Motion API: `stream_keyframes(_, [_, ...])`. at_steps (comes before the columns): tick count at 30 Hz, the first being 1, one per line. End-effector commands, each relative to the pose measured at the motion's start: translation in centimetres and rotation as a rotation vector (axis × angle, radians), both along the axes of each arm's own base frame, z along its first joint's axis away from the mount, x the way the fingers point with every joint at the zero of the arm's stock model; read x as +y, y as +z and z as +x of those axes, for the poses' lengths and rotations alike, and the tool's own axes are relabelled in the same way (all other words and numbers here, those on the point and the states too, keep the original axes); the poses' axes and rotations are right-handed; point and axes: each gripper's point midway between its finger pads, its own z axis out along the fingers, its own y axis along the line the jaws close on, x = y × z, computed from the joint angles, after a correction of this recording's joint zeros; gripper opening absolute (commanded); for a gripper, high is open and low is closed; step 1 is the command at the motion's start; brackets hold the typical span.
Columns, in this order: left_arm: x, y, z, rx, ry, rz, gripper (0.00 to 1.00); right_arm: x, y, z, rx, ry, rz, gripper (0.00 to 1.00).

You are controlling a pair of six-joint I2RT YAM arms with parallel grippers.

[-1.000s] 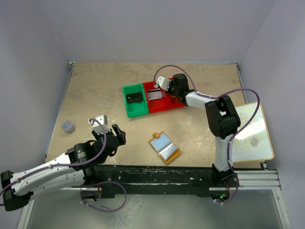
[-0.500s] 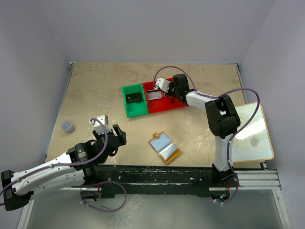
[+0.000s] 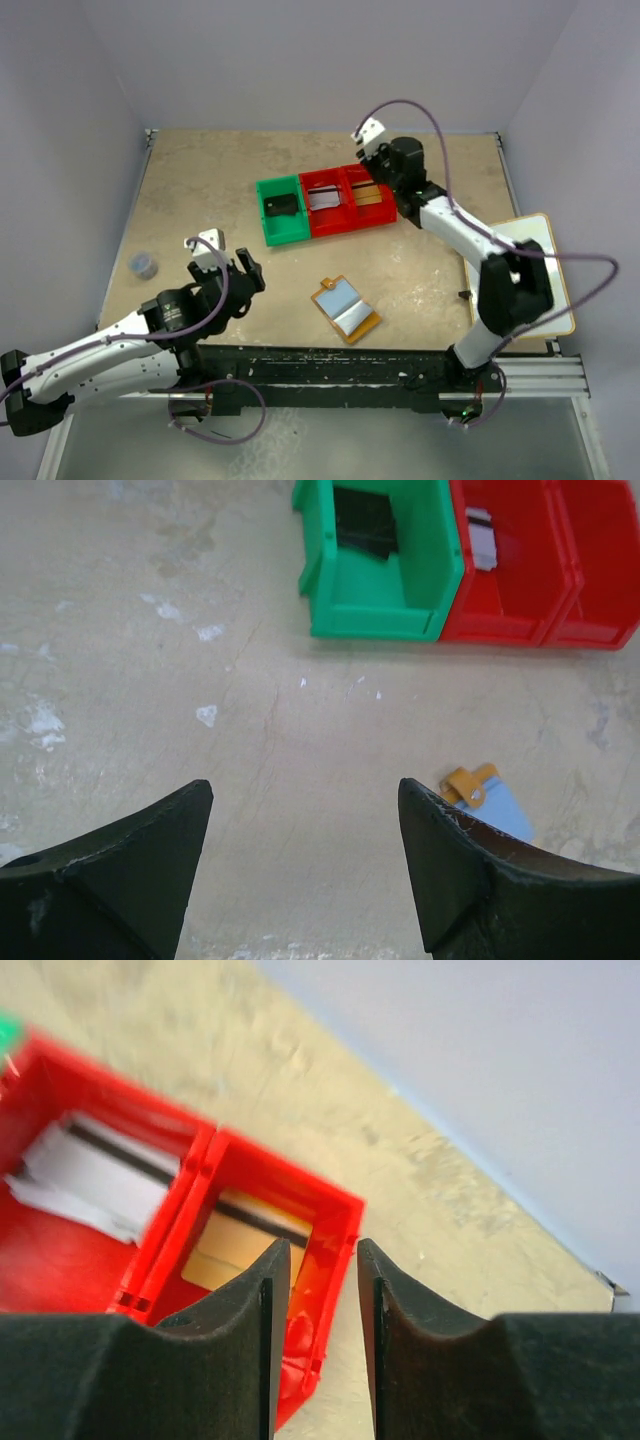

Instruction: Take the credit cards out of the card holder

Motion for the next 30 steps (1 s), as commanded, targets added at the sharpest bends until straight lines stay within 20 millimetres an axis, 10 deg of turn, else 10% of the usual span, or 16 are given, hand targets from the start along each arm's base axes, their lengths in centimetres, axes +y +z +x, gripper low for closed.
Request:
stream_keyframes(1, [1.0, 6.3, 1.9, -0.131, 0.085, 0.03, 0.73, -2.0, 10.5, -3.7, -0.122, -0.183, 0.409, 0.38])
stream_keyframes(8, [2.4, 9.1, 5.9, -0.117, 0.132, 0.185, 0.73, -6.2, 13.8, -13.2, -0.185, -0.282, 0.746, 0.69])
stream_keyframes(10, [5.4, 9.2, 7.6, -0.063, 0.237, 0.188, 0.73, -6.7, 13.8, -15.2, -0.175, -0.277, 0.776, 0.76])
stream_keyframes(16, [13.5, 14.0, 8.5, -0.108, 0.493, 0.202, 0.75, -10.7, 13.2, -16.9, -0.129, -0.503, 0.741, 0.86])
stream_keyframes(20, [16.9, 16.4, 6.4, -0.097, 0.69, 0.264, 0.75, -12.3, 17.7, -18.2, -0.208, -0.526, 0.74, 0.91])
stream_keyframes(24, [18.3, 18.6, 4.4, -0.149, 0.753, 0.232, 0.76, -13.1, 22.0, -20.0, -0.307, -0.477, 0.77, 0.99])
stream_keyframes(30, [17.9, 20.6, 3.5, -0.254, 0.678, 0.148, 0.76, -11.7, 22.4, -21.2, -0.262, -0.376, 0.775, 1.0])
